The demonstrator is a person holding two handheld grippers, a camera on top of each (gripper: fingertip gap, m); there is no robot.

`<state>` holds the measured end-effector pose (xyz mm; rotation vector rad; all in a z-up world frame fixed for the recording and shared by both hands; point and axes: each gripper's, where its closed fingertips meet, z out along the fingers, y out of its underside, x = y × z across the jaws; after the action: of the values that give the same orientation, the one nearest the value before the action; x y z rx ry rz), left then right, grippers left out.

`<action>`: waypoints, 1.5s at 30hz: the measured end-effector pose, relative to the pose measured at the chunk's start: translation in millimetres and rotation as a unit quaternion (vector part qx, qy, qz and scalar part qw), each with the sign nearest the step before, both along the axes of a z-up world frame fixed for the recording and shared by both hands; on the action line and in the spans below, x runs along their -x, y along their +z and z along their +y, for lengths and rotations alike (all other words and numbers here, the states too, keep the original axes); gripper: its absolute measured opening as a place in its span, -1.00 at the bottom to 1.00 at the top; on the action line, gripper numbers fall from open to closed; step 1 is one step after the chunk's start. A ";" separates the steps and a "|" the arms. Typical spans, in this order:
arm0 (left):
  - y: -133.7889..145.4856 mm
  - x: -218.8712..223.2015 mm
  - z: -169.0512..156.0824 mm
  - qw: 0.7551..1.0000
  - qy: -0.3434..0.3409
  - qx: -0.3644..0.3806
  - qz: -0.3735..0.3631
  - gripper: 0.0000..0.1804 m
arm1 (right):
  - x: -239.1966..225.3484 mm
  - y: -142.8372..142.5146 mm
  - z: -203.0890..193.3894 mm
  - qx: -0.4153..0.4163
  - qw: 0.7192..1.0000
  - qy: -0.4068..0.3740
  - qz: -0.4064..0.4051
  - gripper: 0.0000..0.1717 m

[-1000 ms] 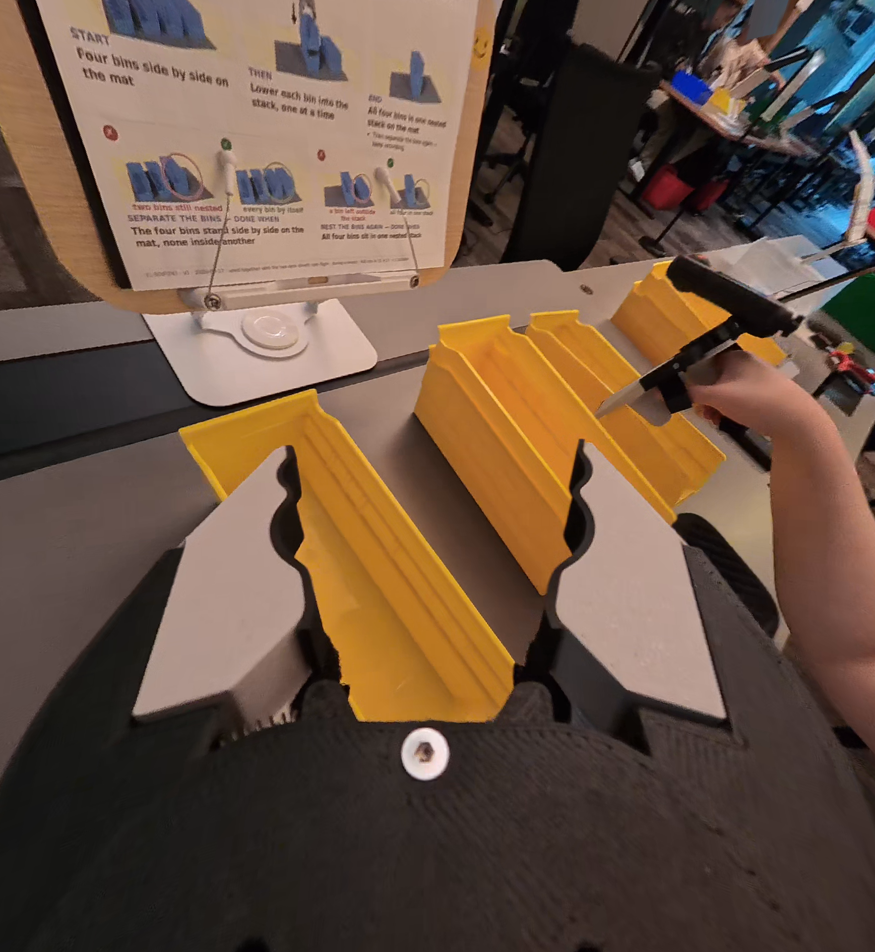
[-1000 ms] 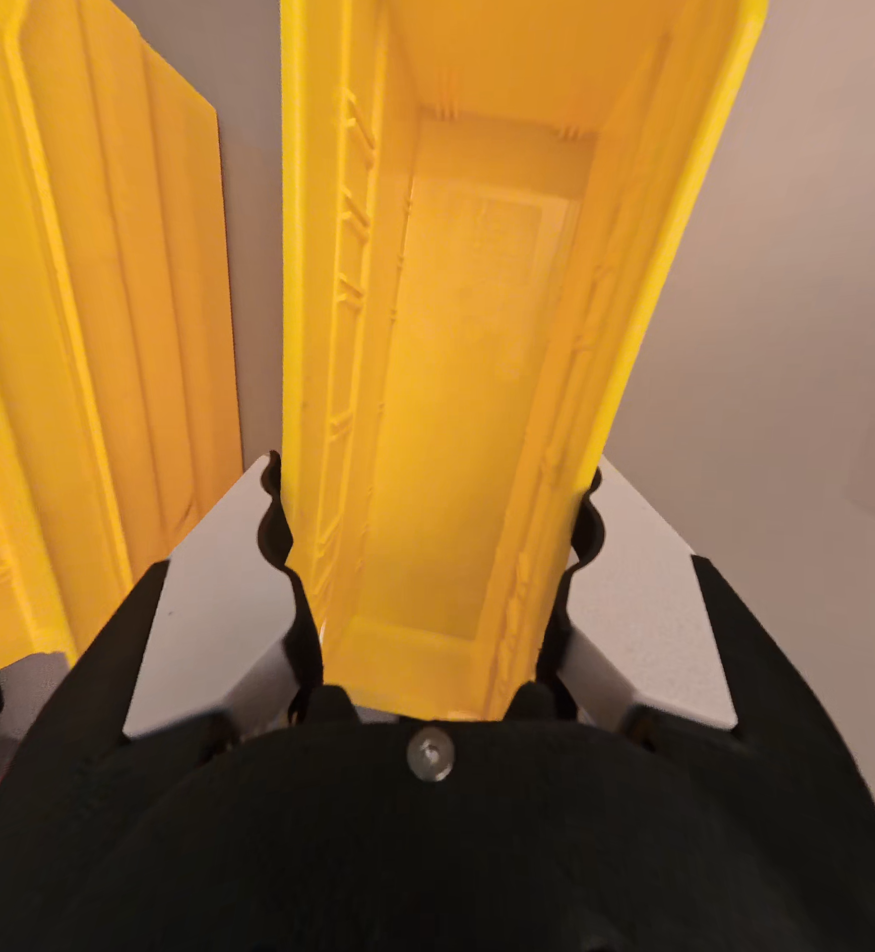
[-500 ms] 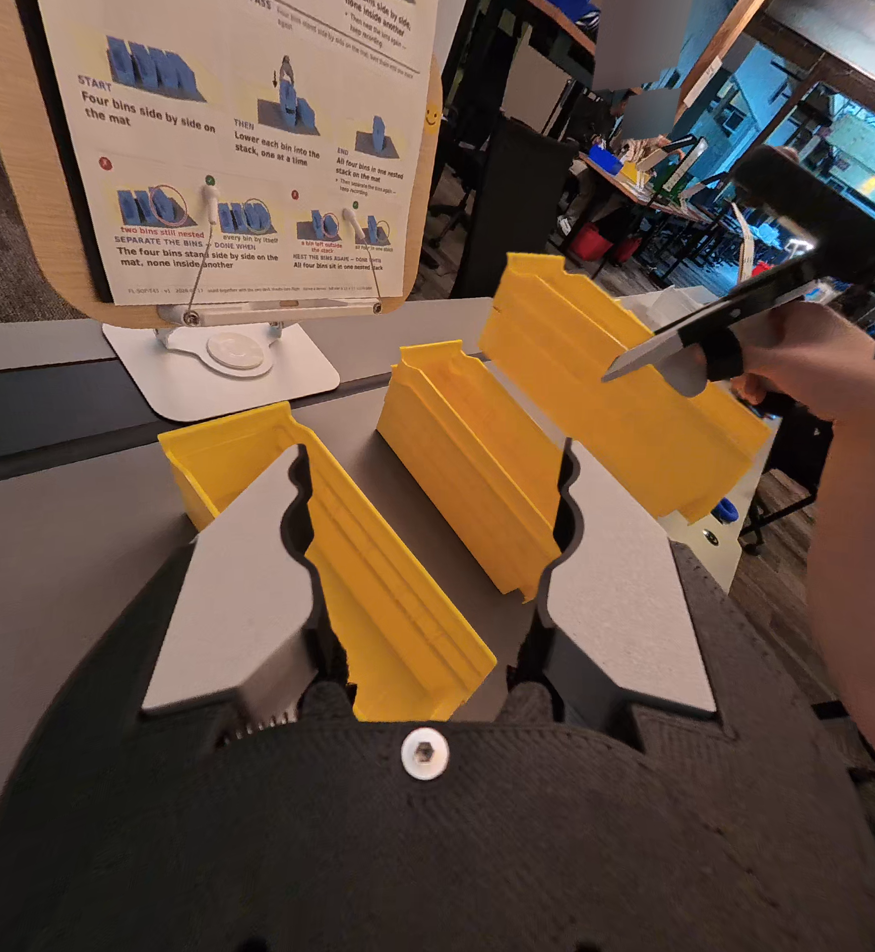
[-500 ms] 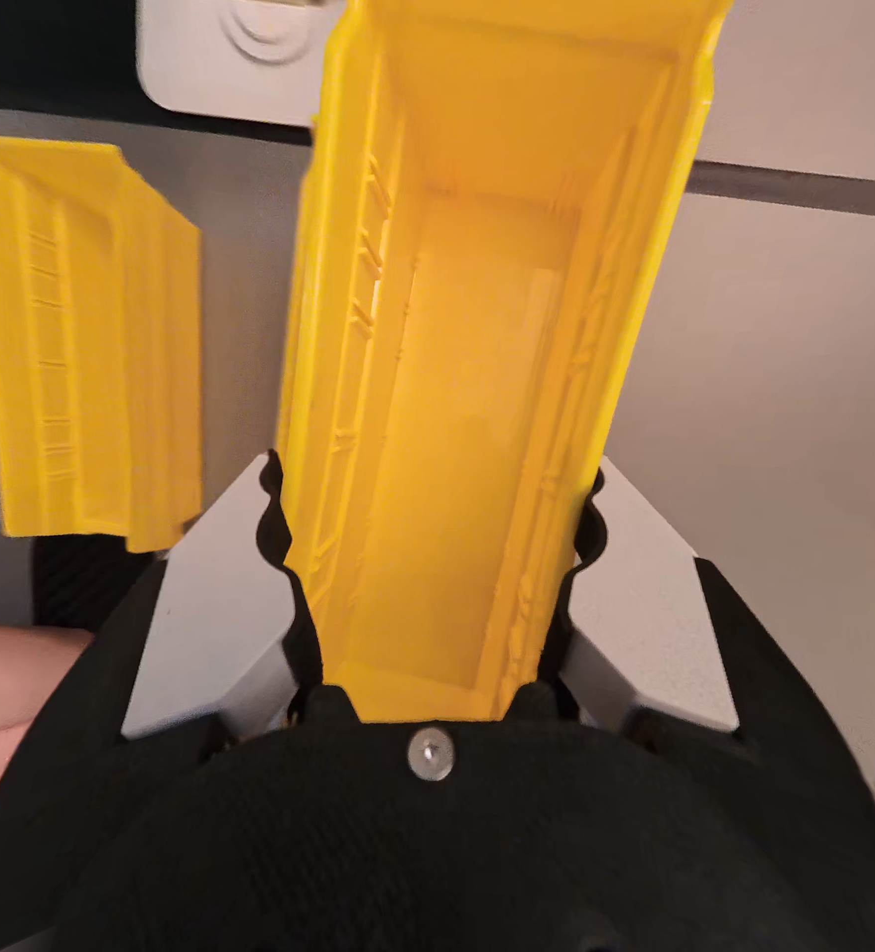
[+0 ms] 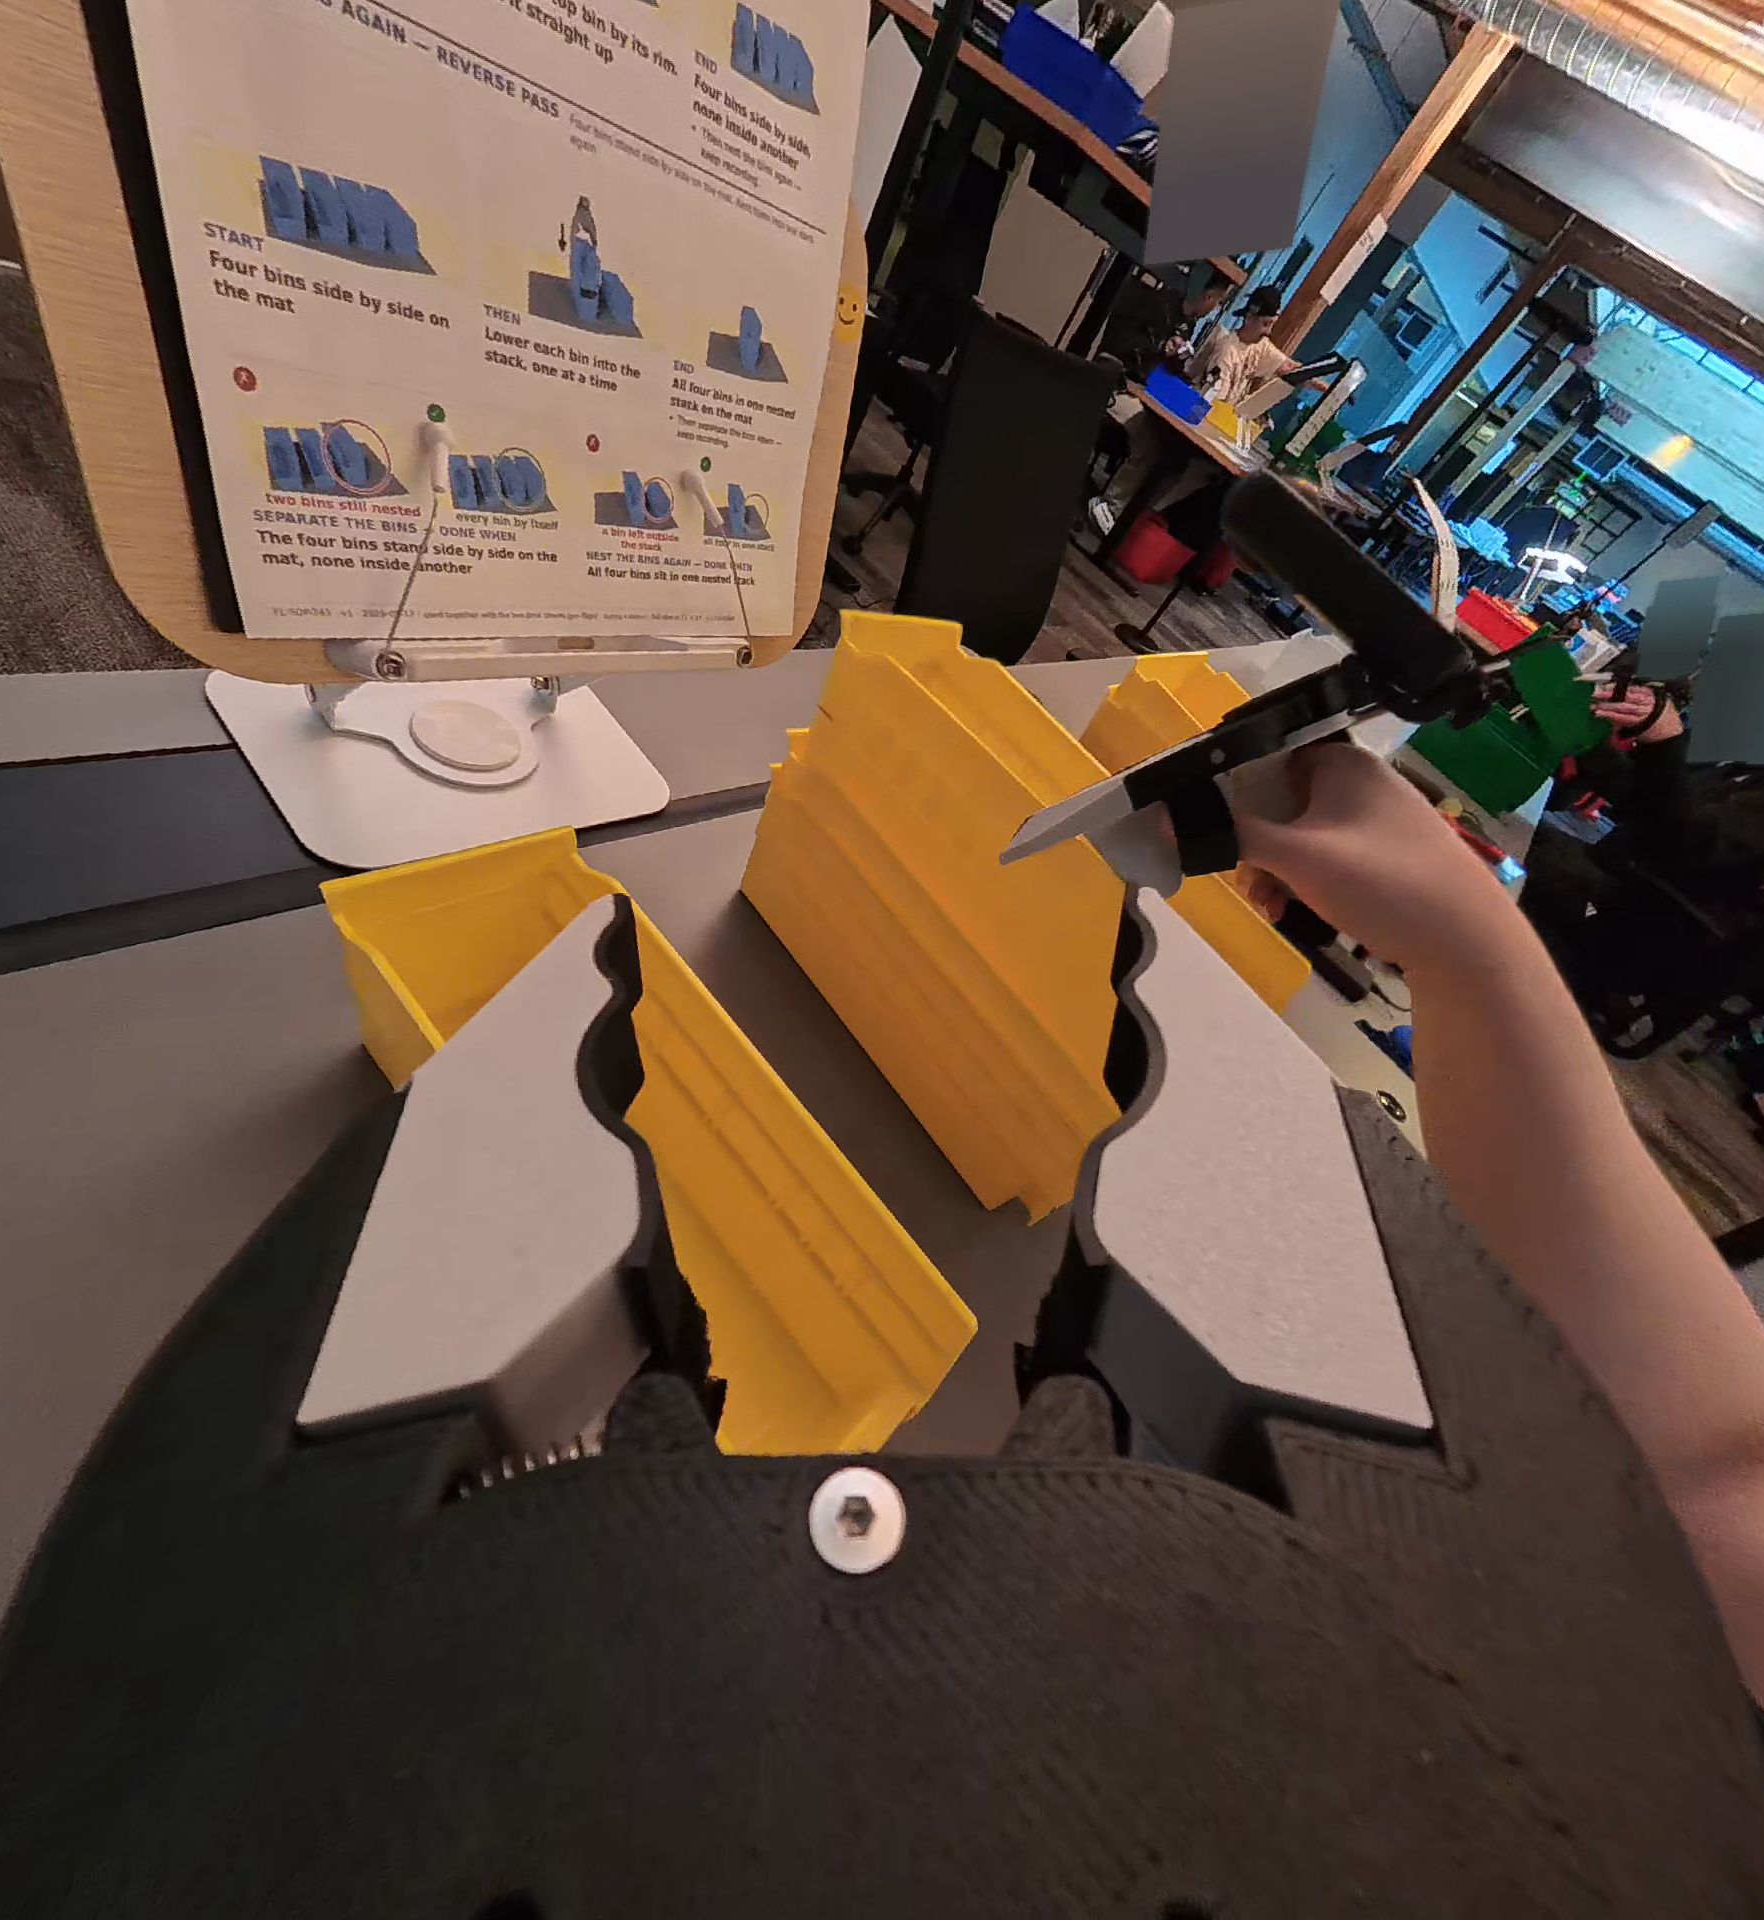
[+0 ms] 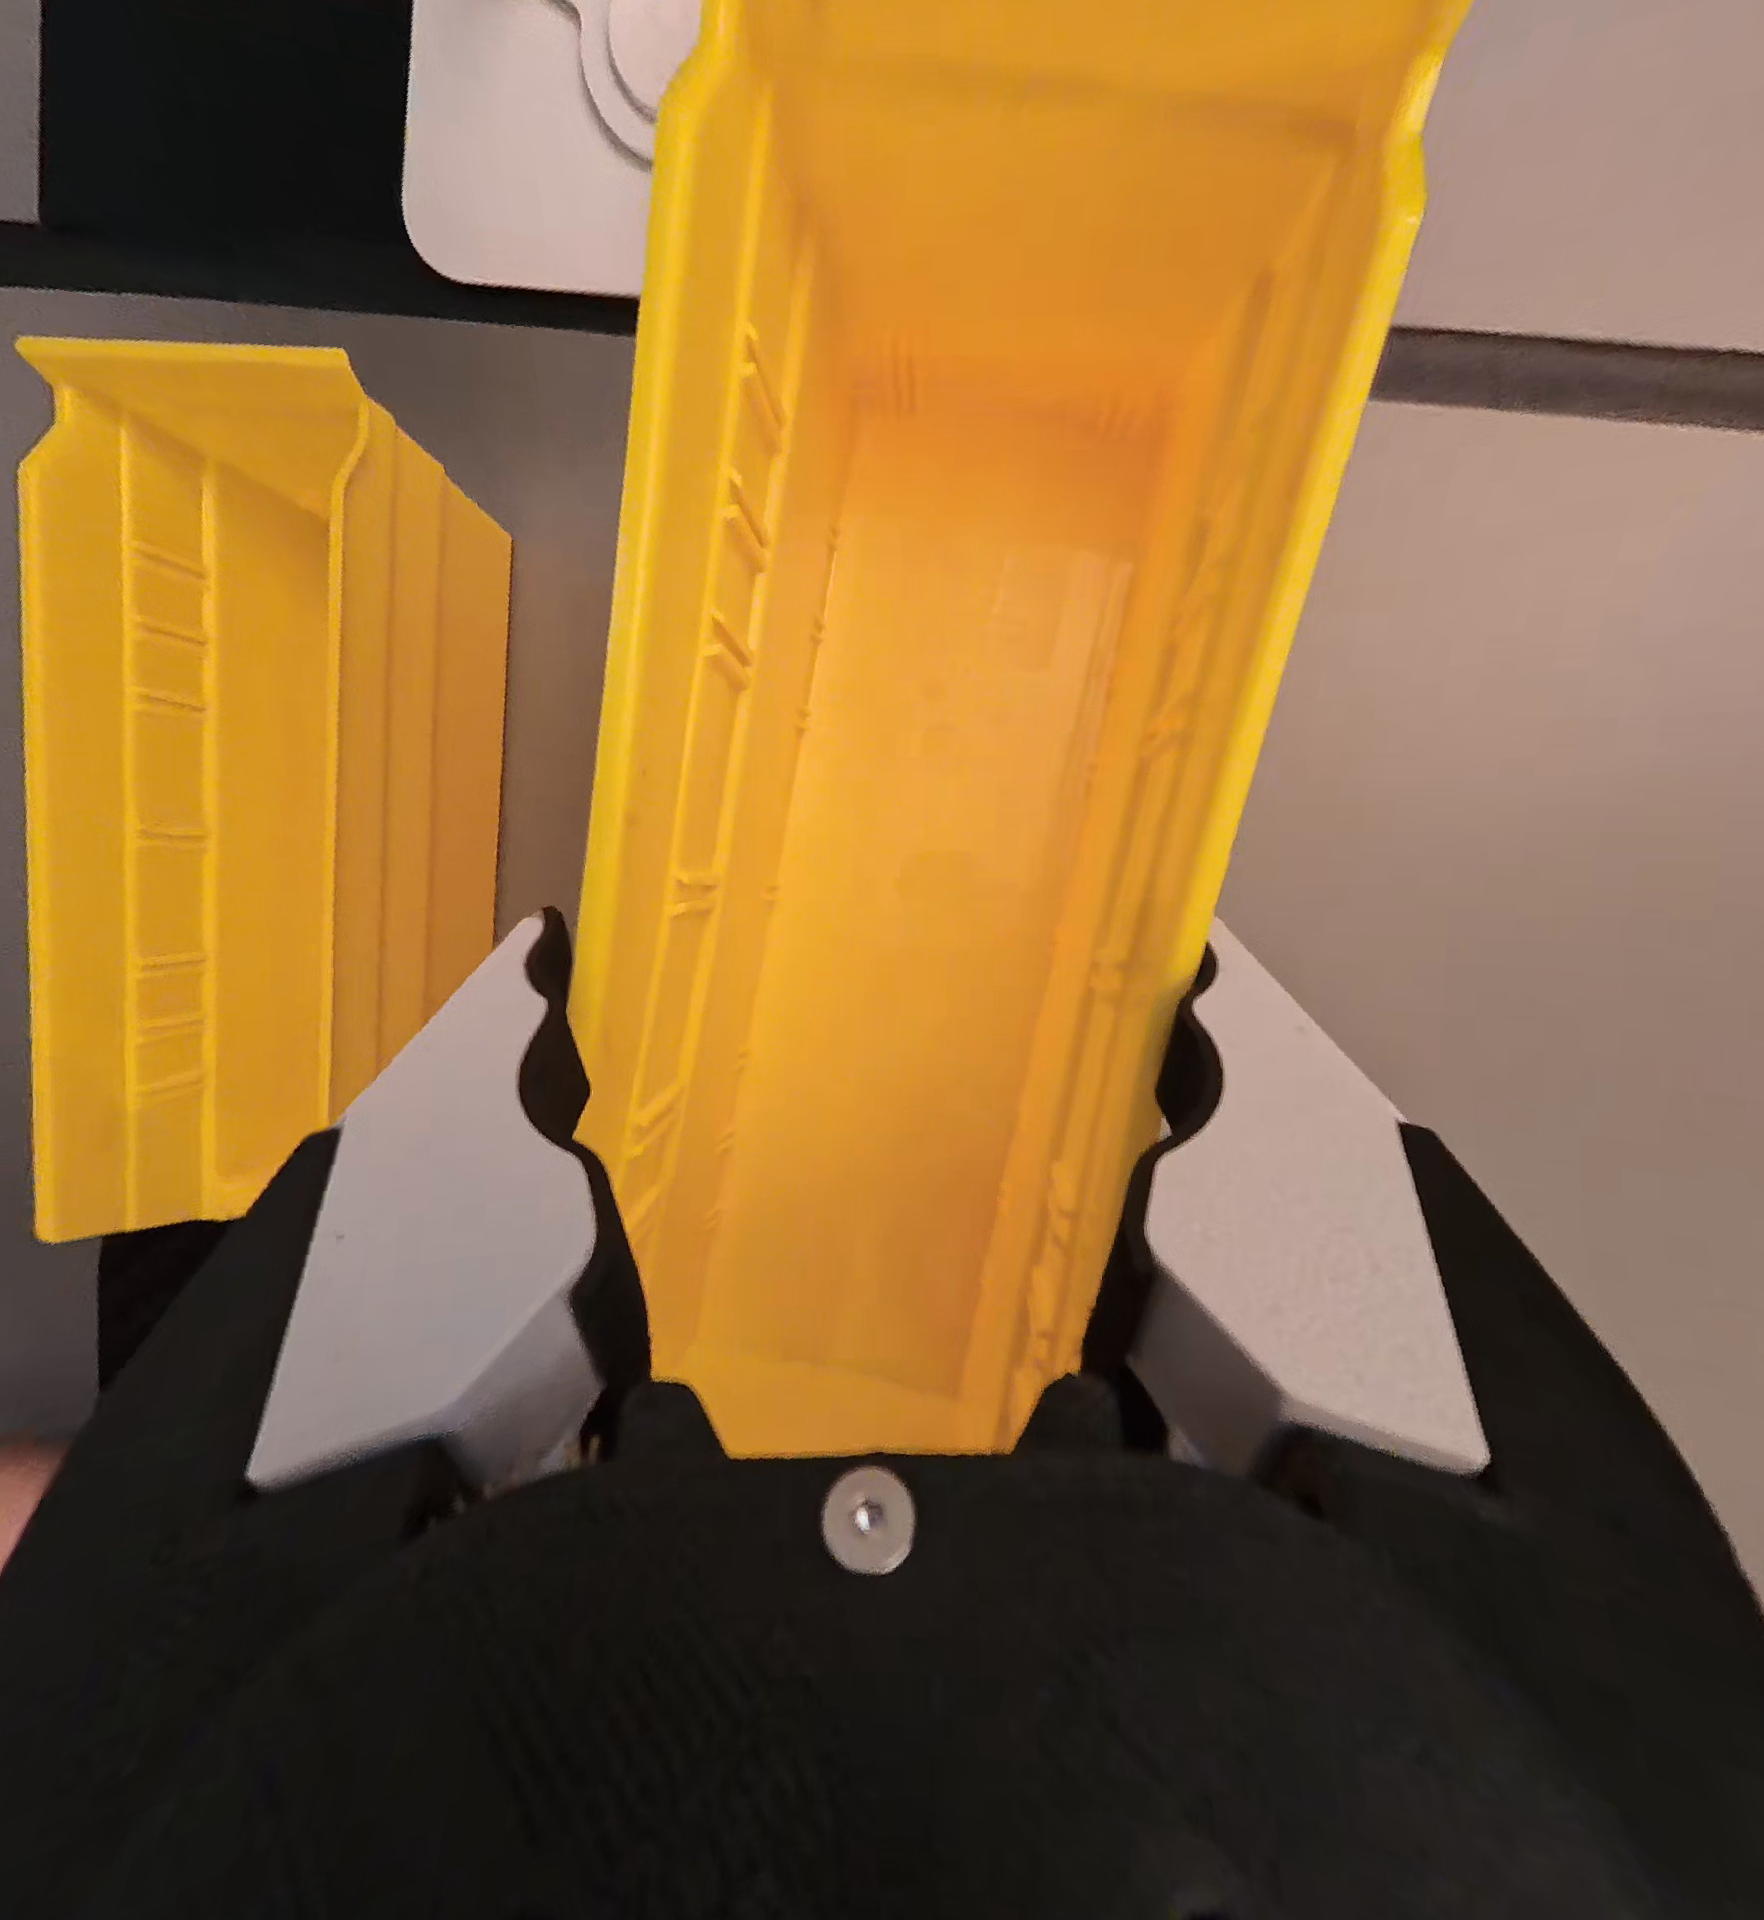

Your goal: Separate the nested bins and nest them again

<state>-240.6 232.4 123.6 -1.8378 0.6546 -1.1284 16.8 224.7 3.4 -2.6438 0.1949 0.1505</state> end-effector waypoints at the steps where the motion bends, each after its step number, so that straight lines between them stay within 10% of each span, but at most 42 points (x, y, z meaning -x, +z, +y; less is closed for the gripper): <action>1: -0.4 -0.4 -0.1 1.000 0.000 0.000 0.001 0.01 | -0.3 -1.6 1.1 -0.005 1.000 0.000 -0.003 0.33; 27: -2.7 -40.3 -10.0 0.998 -0.008 -0.026 0.054 0.03 | -3.1 -44.7 5.9 -0.050 0.998 0.020 -0.029 0.54; 36: -15.4 -58.6 -2.3 0.993 0.022 -0.038 0.106 0.15 | 2.0 32.5 -4.5 -0.200 0.975 0.066 0.069 0.51; 42: -51.9 -53.1 19.5 0.977 0.078 -0.008 0.197 0.42 | 9.8 97.2 -30.3 -0.294 0.903 0.136 0.283 0.49; 45: -69.7 -43.9 26.7 0.968 0.114 0.021 0.221 0.53 | -20.9 109.3 -32.2 -0.348 0.897 0.140 0.236 0.48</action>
<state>-196.8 259.0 53.9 -2.1602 0.6485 -0.5876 37.7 192.5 112.8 -1.8627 -0.0797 0.8022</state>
